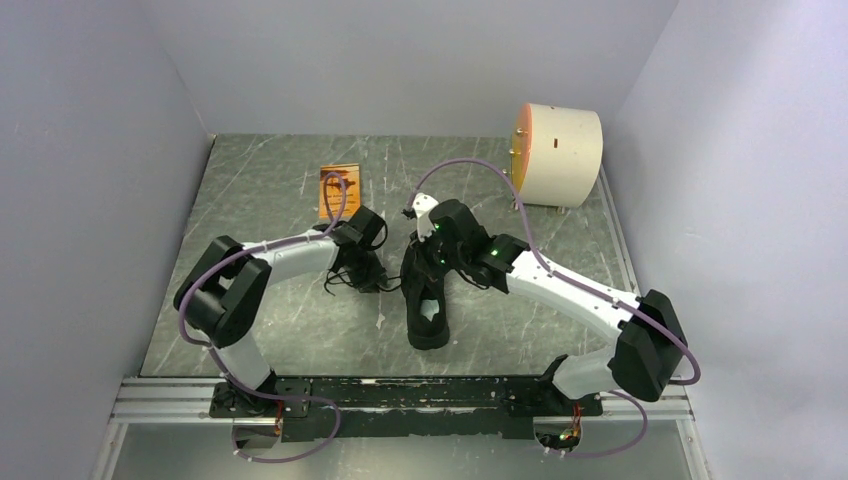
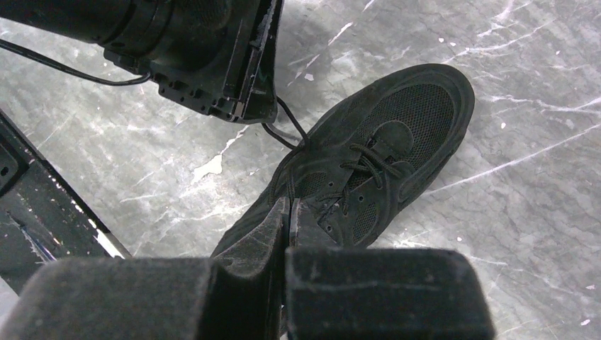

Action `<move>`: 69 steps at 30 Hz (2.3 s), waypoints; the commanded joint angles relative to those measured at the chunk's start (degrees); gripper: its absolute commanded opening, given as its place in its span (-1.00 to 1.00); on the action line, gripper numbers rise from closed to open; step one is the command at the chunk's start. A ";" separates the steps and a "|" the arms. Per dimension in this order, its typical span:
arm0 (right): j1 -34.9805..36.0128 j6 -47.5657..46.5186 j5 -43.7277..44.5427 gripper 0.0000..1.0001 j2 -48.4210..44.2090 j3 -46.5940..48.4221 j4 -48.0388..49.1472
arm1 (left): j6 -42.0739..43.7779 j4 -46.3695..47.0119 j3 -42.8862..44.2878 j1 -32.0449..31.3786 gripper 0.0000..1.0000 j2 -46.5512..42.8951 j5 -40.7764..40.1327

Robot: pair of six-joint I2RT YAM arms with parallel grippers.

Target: Tie the shoes

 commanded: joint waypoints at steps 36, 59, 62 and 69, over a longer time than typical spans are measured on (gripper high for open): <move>-2.33 -3.94 -6.09 -1.00 -6.67 -1.39 3.33 | 35.83 15.79 4.00 -3.98 -0.91 -14.33 12.69; -3.55 -4.89 3.98 -1.00 -8.85 -1.90 2.81 | 31.58 39.24 -1.70 0.16 -0.91 -6.95 49.08; -3.53 -4.89 3.29 -1.00 -8.68 -1.56 2.88 | 33.30 36.94 -1.40 0.02 -0.91 -6.70 51.13; -3.64 -5.36 3.69 -1.00 -7.30 -0.97 1.51 | 33.50 37.72 -0.03 0.24 -0.91 -5.84 55.26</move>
